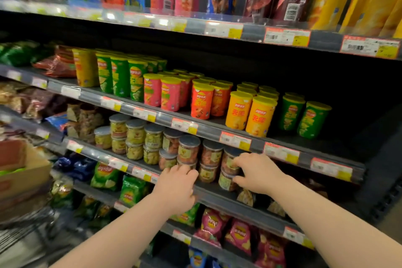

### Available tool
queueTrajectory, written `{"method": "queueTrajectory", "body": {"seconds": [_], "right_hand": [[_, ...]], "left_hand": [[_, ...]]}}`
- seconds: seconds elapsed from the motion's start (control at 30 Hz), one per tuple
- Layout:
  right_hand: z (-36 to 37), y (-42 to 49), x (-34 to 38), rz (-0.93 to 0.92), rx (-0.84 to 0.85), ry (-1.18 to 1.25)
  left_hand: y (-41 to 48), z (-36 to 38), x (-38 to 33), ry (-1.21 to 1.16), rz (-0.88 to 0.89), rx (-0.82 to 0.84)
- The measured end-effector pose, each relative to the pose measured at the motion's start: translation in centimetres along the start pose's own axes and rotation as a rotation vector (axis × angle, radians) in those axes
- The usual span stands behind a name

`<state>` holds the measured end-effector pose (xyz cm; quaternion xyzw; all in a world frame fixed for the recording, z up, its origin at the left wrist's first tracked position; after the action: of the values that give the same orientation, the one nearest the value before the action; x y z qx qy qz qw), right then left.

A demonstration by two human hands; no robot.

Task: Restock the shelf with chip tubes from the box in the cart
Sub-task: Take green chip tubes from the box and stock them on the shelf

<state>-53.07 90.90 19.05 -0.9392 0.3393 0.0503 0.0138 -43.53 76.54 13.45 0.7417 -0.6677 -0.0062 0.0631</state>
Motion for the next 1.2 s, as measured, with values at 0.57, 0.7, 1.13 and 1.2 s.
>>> {"method": "queueTrajectory", "body": {"seconds": [0.57, 0.7, 1.13, 1.2], "right_hand": [[8.3, 1.7, 27.7, -0.447, 0.264, 0.053], [9.7, 2.1, 32.4, -0.550, 0.322, 0.036], [12.0, 9.3, 45.0, -0.774, 0.424, -0.030], [11.8, 11.4, 46.1, -0.788, 0.436, -0.011]], "left_hand": [[-23.7, 6.0, 14.4, -0.036, -0.514, 0.224], [-27.9, 7.9, 16.5, -0.072, -0.640, 0.264], [-34.3, 12.5, 26.0, -0.165, -0.968, 0.399], [-33.8, 13.2, 28.2, -0.172, -0.991, 0.427]]}}
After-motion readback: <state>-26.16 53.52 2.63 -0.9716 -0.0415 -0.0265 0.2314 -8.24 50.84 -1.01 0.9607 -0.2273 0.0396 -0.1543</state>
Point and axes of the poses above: each hand's wrist, its own y-axis towards the middle knuckle, its own z-axis out of the palm, x = y × z, the point moved 6 cm from there along y, towards the middle knuckle, and after that the axes turned 4 degrees about y, right-handed, at the moved point
